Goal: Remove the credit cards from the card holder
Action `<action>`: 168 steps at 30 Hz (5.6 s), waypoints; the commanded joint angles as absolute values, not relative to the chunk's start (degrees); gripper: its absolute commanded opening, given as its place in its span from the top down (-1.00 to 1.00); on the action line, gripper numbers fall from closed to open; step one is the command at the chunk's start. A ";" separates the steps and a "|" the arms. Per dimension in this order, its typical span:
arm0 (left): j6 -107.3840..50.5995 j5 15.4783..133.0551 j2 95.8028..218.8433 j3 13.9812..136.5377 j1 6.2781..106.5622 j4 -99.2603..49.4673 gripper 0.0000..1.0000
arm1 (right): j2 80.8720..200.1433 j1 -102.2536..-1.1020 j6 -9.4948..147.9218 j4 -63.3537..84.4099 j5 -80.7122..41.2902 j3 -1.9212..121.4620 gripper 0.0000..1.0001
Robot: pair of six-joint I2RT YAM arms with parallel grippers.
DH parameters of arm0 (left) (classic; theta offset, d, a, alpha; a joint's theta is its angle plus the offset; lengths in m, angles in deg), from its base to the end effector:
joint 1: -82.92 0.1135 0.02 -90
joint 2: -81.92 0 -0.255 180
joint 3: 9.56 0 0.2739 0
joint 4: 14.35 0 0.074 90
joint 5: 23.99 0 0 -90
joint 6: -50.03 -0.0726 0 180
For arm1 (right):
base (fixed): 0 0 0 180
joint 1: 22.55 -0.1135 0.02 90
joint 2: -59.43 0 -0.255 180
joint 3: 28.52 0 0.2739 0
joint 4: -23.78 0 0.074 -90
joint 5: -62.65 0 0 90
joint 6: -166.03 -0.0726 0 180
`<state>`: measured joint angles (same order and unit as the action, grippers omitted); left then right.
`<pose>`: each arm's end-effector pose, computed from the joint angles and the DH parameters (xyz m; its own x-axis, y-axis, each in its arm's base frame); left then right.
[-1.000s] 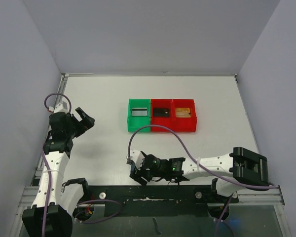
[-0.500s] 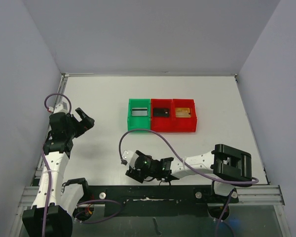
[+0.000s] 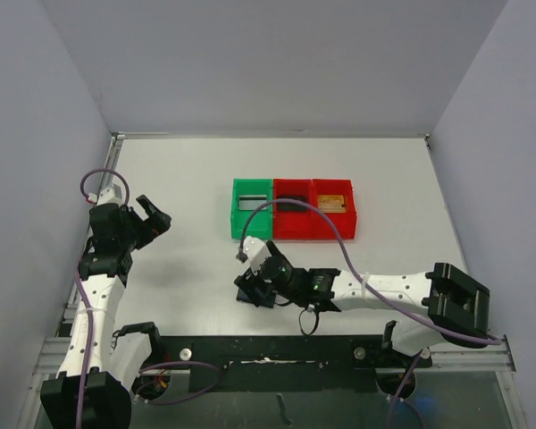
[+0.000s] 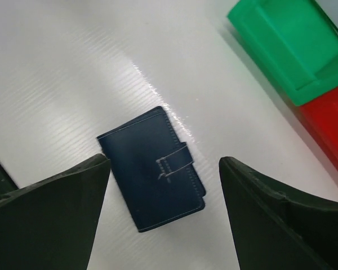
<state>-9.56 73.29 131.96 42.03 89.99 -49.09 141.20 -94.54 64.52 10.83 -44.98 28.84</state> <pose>0.2514 0.0219 0.2364 -0.4600 -0.5630 -0.6866 -0.2895 0.8261 -0.4834 0.1281 0.3229 0.1658 -0.3498 -0.4610 -0.8155 -0.7777 0.6282 -0.0215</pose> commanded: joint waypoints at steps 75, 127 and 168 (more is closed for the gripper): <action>35.90 73.86 151.99 22.35 45.12 -8.06 -0.17 | 147.06 -72.29 40.44 22.85 -12.39 20.26 -0.62; 37.81 73.33 147.51 25.68 45.22 -14.34 0.71 | 147.29 -91.88 53.24 0.45 -45.49 36.32 -0.52; 27.58 67.06 140.16 32.77 45.38 -27.53 -0.52 | 130.26 -63.57 16.59 26.19 -9.82 7.06 0.43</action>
<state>32.87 65.43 137.86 28.46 45.47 -28.26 132.51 -65.14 24.48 24.45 -9.77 9.98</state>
